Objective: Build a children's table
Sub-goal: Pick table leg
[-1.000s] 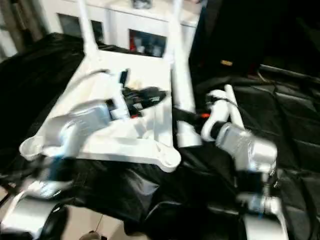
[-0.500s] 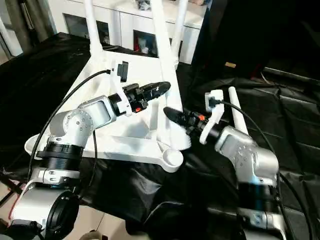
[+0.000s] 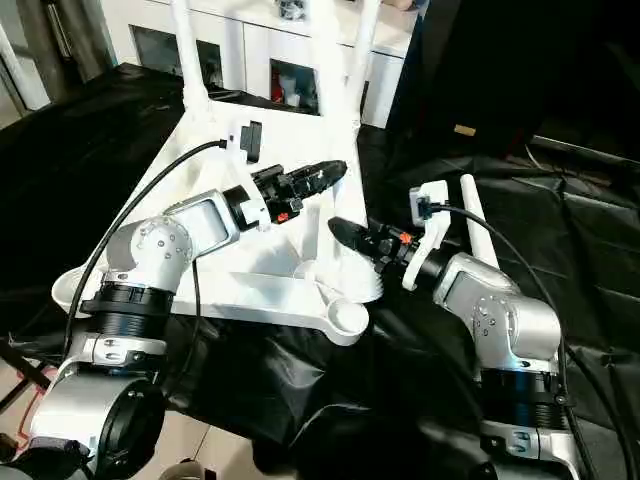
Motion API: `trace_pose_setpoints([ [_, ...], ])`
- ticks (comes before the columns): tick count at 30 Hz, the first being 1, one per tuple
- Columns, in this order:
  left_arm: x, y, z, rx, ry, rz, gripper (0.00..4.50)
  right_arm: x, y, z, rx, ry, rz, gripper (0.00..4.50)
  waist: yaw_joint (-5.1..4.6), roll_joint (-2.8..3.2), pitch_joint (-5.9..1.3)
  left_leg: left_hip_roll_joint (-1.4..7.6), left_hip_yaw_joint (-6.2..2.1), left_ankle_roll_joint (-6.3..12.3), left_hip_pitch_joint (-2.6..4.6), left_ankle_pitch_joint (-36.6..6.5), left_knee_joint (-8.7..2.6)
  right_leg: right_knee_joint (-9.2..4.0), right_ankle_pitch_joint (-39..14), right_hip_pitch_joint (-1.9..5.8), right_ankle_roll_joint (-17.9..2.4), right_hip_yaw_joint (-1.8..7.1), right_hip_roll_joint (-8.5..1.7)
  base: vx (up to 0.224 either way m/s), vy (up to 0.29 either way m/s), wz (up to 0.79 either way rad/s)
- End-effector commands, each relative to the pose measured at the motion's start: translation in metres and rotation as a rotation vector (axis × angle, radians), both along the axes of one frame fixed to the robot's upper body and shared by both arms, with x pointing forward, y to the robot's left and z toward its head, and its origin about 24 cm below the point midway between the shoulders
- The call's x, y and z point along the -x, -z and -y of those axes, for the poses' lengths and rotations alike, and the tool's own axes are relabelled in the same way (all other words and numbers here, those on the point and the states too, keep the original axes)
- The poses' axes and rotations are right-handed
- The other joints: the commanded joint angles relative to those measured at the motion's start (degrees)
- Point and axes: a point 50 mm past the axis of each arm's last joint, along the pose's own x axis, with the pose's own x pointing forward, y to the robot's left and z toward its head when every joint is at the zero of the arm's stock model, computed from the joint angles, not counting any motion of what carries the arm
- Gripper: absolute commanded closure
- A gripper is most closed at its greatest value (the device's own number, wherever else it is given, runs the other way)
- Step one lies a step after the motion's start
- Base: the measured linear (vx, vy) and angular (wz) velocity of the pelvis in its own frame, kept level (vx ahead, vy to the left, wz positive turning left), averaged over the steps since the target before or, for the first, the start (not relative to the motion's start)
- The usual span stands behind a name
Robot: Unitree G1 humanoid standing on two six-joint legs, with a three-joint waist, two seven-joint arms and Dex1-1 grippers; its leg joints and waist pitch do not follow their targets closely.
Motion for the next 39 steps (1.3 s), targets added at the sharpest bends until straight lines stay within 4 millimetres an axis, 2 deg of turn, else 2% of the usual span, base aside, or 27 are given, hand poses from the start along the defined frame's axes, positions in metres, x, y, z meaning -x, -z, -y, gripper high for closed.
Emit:
trace_pose_setpoints([
  [1, 0.001, -0.010, 0.012, 0.000, 0.022, 0.016, 2.30, 0.006, -0.012, -0.026, -0.004, -0.137, 0.063, 2.64, 0.07, -0.51, -4.34, 0.40, 0.34, 1.56, 0.26, -7.41, -3.37, -4.90, -13.90, 3.59, -8.42, 1.79, -3.52, 0.000, 0.000, 0.00],
  [3, 0.002, -0.012, 0.012, 0.013, 0.030, 0.027, 2.14, 0.006, -0.013, -0.027, -0.001, -0.139, 0.070, 2.64, -0.09, -0.69, -4.37, 0.48, 0.28, 1.66, 0.21, -7.54, -3.43, -4.88, -14.00, 3.63, -8.01, 1.79, -3.55, 0.000, 0.000, 0.00],
  [4, 0.002, -0.012, 0.012, 0.009, 0.030, 0.031, 1.85, 0.006, -0.013, -0.028, 0.000, -0.141, 0.072, 2.64, -0.09, -0.54, -4.36, 0.60, 0.22, 1.62, 0.27, -7.34, -3.49, -4.85, -13.91, 3.48, -7.95, 1.84, -3.63, 0.000, 0.000, 0.00],
  [6, -0.001, -0.007, 0.011, -0.044, -0.013, 0.023, 1.85, 0.007, -0.015, -0.029, 0.007, -0.150, 0.079, 2.64, 0.00, -0.57, -4.33, 0.58, 0.26, 1.57, 0.32, -7.20, -3.46, -4.84, -13.54, 3.51, -7.89, 1.82, -3.50, 0.000, 0.000, 0.00],
  [9, -0.003, -0.004, 0.011, -0.073, -0.037, 0.016, 1.56, 0.006, -0.016, -0.030, 0.014, -0.150, 0.087, 2.64, 0.06, -0.40, -4.33, 0.66, 0.25, 1.40, 0.41, -7.64, -3.56, -4.94, -13.40, 3.41, -7.77, 1.85, -3.50, 0.000, 0.000, 0.00],
  [11, -0.006, -0.004, 0.009, -0.087, -0.093, 0.017, 1.52, 0.003, -0.019, -0.031, 0.036, -0.120, 0.106, 2.64, 0.26, -0.04, -4.44, 0.69, 0.17, 1.06, 0.40, -7.13, -3.57, -4.77, -12.25, 3.48, -7.86, 1.89, -3.56, 0.000, 0.000, 0.00],
  [12, -0.006, -0.004, 0.009, -0.087, -0.093, 0.017, 1.52, 0.003, -0.019, -0.031, 0.036, -0.120, 0.106, 2.64, 0.21, -0.19, -4.45, 0.66, 0.18, 0.92, 0.39, -7.02, -3.57, -4.76, -11.30, 3.52, -7.95, 1.87, -3.49, 0.000, 0.000, 0.00],
  [13, -0.010, -0.005, 0.007, -0.108, -0.150, 0.018, 1.81, 0.000, -0.020, -0.032, 0.058, -0.094, 0.118, 2.64, 0.30, -0.08, -4.47, 0.64, 0.17, 0.84, 0.35, -6.83, -3.57, -4.65, -10.61, 3.59, -8.24, 1.89, -3.57, 0.000, 0.000, 0.00],
  [14, -0.013, -0.006, 0.005, -0.124, -0.190, 0.013, 1.91, -0.002, -0.021, -0.035, 0.079, -0.073, 0.124, 2.64, 0.26, -0.15, -4.51, 0.62, 0.17, 0.75, 0.31, -6.76, -3.52, -4.64, -10.23, 3.61, -8.24, 1.89, -3.52, 0.000, 0.000, 0.00],
  [15, -0.013, -0.006, 0.005, -0.124, -0.190, 0.013, 1.91, -0.002, -0.021, -0.035, 0.079, -0.073, 0.124, 2.64, 0.14, -0.22, -4.51, 0.56, 0.15, 0.60, 0.31, -6.62, -3.54, -4.61, -9.93, 3.62, -8.10, 1.88, -3.42, 0.000, 0.000, 0.00],
  [16, -0.017, -0.007, 0.002, -0.138, -0.253, 0.000, 1.85, -0.005, -0.022, -0.039, 0.138, -0.034, 0.141, 2.64, 0.13, 0.10, -4.54, 0.57, 0.13, 0.41, 0.40, -6.60, -3.52, -4.54, -9.78, 3.62, -8.20, 1.92, -3.48, 0.000, 0.000, 0.00],
  [17, -0.017, -0.007, 0.002, -0.138, -0.254, 0.000, 1.86, -0.005, -0.022, -0.039, 0.139, -0.033, 0.141, 2.64, 0.05, 0.02, -4.50, 0.58, 0.11, 0.18, 0.37, -6.69, -3.51, -4.55, -9.77, 3.56, -8.18, 1.90, -3.42, 0.000, 0.000, 0.00],
  [19, -0.020, -0.009, 0.001, -0.138, -0.312, -0.010, 2.35, -0.010, -0.022, -0.045, 0.202, 0.016, 0.159, 2.64, -0.14, -0.14, -4.49, 0.53, 0.09, -0.11, 0.27, -6.85, -3.54, -4.52, -9.86, 3.69, -8.08, 1.91, -3.47, 0.000, 0.000, 0.00],
  [22, -0.023, -0.010, 0.000, -0.123, -0.353, -0.025, 2.30, -0.010, -0.026, -0.055, 0.216, 0.014, 0.186, 2.64, -0.46, -0.32, -4.53, 0.48, 0.17, 0.14, 0.31, -6.72, -3.52, -4.53, -9.35, 3.70, -8.29, 1.94, -3.41, 0.000, 0.000, 0.00],
  [24, -0.025, -0.012, -0.001, -0.104, -0.373, -0.027, 2.56, -0.009, -0.030, -0.060, 0.218, 0.006, 0.202, 2.64, -0.53, -0.43, -4.53, 0.42, 0.14, 0.43, 0.27, -6.66, -3.50, -4.48, -9.07, 3.75, -8.17, 1.93, -3.36, 0.000, 0.000, 0.00],
  [25, -0.025, -0.012, -0.001, -0.097, -0.373, -0.028, 2.57, -0.009, -0.031, -0.062, 0.218, 0.003, 0.206, 2.64, -0.56, -0.23, -4.54, 0.42, 0.16, 0.60, 0.34, -6.43, -3.49, -4.48, -8.77, 3.65, -8.36, 1.93, -3.40, 0.000, 0.000, 0.00],
  [26, -0.025, -0.013, -0.001, -0.095, -0.375, -0.028, 2.55, -0.009, -0.031, -0.063, 0.217, 0.002, 0.209, 2.64, -0.56, -0.36, -4.54, 0.47, 0.17, 0.68, 0.36, -6.52, -3.50, -4.48, -8.66, 3.64, -8.42, 1.93, -3.41, 0.000, 0.000, 0.00],
  [28, -0.024, -0.016, -0.001, -0.080, -0.345, 0.002, 2.61, -0.009, -0.034, -0.066, 0.223, -0.005, 0.227, 2.64, -0.58, -0.03, -4.50, 0.53, 0.13, 0.69, 0.36, -6.57, -3.56, -4.39, -7.80, 3.66, -8.93, 1.92, -3.45, 0.000, 0.000, 0.00],
  [29, -0.024, -0.016, -0.001, -0.080, -0.345, 0.002, 2.63, -0.009, -0.034, -0.066, 0.223, -0.005, 0.227, 2.64, -0.62, -0.09, -4.55, 0.52, 0.14, 0.69, 0.35, -6.57, -3.53, -4.36, -7.51, 3.71, -8.97, 1.92, -3.43, 0.000, 0.000, 0.00],
  [30, -0.024, -0.016, 0.000, -0.080, -0.344, 0.004, 2.64, -0.009, -0.034, -0.066, 0.223, -0.005, 0.228, 2.29, -0.65, -0.08, -4.52, 0.55, 0.14, 0.69, 0.38, -6.67, -3.57, -4.37, -7.41, 3.68, -9.07, 1.92, -3.45, 0.000, 0.000, 0.00],
  [31, -0.020, -0.020, 0.001, -0.078, -0.272, 0.079, 2.64, -0.010, -0.034, -0.064, 0.176, -0.020, 0.189, 1.94, -0.64, -0.16, -4.51, 0.47, 0.17, 0.89, 0.38, -6.51, -3.58, -4.41, -7.23, 3.74, -9.08, 1.94, -3.45, 0.000, 0.000, 0.00],
  [34, -0.014, -0.024, 0.002, -0.065, -0.162, 0.159, 2.64, -0.009, -0.033, -0.058, 0.138, -0.052, 0.151, 1.92, -0.63, -0.07, -4.55, 0.49, 0.15, 1.28, 0.41, -6.10, -3.67, -4.23, -6.89, 3.82, -9.28, 1.94, -3.48, 0.000, 0.000, 0.00],
  [36, -0.009, -0.025, 0.001, -0.055, -0.086, 0.188, 2.64, -0.007, -0.033, -0.053, 0.123, -0.090, 0.140, 1.58, -0.63, 0.00, -4.61, 0.59, 0.24, 1.49, 0.48, -5.41, -3.59, -4.00, -4.55, 3.88, -10.22, 1.99, -3.47, 0.000, 0.000, 0.00],
  [38, 0.001, -0.024, -0.002, -0.043, 0.095, 0.225, 2.64, 0.002, -0.032, -0.042, 0.085, -0.213, 0.126, 1.42, -0.53, 0.25, -4.65, 0.51, 0.34, 1.87, 0.62, -5.11, -3.50, -3.88, -3.41, 3.86, -10.87, 1.98, -3.35, 0.000, 0.000, 0.00],
  [39, 0.003, -0.024, -0.002, -0.042, 0.133, 0.231, 2.64, 0.005, -0.032, -0.040, 0.074, -0.249, 0.121, 1.42, -0.29, 0.22, -4.62, 0.74, 0.42, 2.21, 0.76, -5.22, -3.48, -3.76, -2.82, 3.85, -11.49, 2.06, -3.40, 0.000, 0.000, 0.00],
])
